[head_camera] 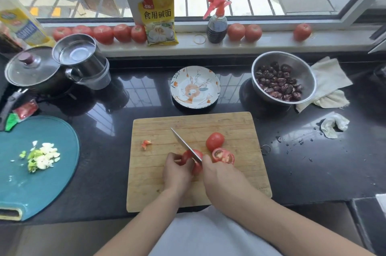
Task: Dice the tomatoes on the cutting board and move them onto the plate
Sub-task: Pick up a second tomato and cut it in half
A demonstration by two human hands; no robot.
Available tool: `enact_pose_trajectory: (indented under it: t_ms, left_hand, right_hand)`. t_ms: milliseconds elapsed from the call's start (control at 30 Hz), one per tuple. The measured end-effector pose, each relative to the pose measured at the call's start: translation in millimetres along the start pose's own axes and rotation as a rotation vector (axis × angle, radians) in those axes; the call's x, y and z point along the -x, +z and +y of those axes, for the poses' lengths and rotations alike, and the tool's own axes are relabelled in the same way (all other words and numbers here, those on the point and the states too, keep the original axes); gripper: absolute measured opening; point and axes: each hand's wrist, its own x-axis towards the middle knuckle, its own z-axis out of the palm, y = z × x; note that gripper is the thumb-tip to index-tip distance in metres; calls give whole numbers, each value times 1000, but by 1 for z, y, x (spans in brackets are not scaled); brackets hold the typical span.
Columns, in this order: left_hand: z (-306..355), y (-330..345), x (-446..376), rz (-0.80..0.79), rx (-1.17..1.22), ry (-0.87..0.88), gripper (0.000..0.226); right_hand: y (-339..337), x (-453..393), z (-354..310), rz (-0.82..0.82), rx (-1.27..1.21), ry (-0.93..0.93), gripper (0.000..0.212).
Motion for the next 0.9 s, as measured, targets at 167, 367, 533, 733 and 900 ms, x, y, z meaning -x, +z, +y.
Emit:
enact_pose_trajectory:
  t_ms: [167,367,533,733,900]
  left_hand:
    - [-2,1,-3,-5,45,-8,26]
    - [4,0,1,4,-14,3,25]
    - [-1,1,1,-4,28,-11,24]
    - [9,-1,2,27,-75,30,23]
    - [-2,2,0,3,-61,33,24]
  right_hand:
    - [1,18,8,-14,28,10,37]
    - [2,-18,-9,20,-13,23,38]
    - [6,18,13,-38,35,48,35]
    - [5,-24,-19,49,22,18,35]
    - [2,4,3,18,18,35,34]
